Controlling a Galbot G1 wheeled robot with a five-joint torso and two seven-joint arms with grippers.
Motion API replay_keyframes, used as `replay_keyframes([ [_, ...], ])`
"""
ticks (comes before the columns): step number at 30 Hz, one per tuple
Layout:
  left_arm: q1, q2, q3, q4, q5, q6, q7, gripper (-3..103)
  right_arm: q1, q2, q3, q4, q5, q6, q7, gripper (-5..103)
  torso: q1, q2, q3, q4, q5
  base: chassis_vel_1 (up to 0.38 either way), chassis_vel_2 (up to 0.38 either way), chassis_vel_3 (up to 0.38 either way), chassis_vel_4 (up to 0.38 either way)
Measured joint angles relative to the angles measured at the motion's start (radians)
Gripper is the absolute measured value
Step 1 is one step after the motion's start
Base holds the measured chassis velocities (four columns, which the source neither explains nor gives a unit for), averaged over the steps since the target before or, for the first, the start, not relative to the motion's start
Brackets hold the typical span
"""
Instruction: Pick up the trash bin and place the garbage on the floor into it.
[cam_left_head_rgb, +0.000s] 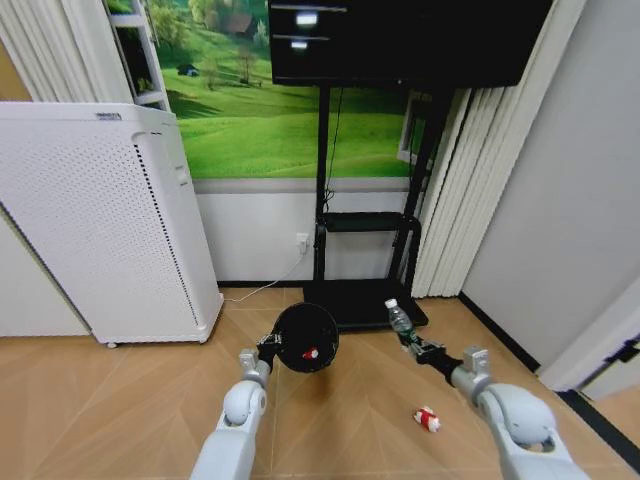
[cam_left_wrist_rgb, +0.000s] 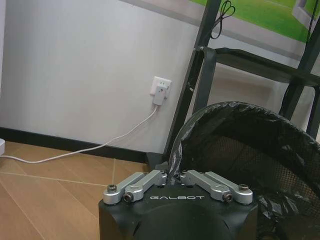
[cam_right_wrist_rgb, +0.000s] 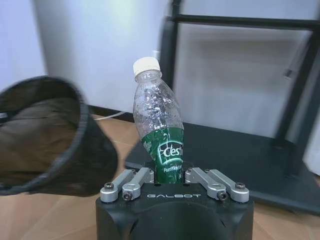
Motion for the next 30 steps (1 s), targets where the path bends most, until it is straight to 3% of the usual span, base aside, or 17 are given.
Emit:
replay_keyframes([
  [2, 0.000, 0.008, 0.004, -0.002, -0.002, 0.001, 0.003, 3, -0.001, 0.007, -0.072, 0.050, -0.029, 0.000, -0.009, 22, 0.000, 0.000, 0.000, 0.0001, -0.0001, 0.000, 0.000, 0.000, 0.000],
  [10, -0.006, 0.009, 0.011, 0.009, -0.002, 0.001, 0.014, 3, 0.016, -0.013, -0.100, 0.124, -0.032, -0.007, -0.018, 22, 0.000, 0.000, 0.000, -0.0001, -0.0001, 0.000, 0.000, 0.000, 0.000],
  [21, -0.026, -0.011, 0.084, 0.045, 0.004, 0.001, 0.014, 3, 0.011, -0.128, -0.200, 0.212, 0.028, 0.001, -0.022, 22, 0.000, 0.000, 0.000, -0.0004, 0.0000, 0.000, 0.000, 0.000, 0.000],
  [30, -0.016, -0.012, 0.101, 0.036, 0.012, 0.001, 0.014, 3, 0.109, -0.081, -0.357, 0.138, 0.031, 0.007, 0.022, 22, 0.000, 0.000, 0.000, 0.0001, 0.0001, 0.000, 0.000, 0.000, 0.000],
])
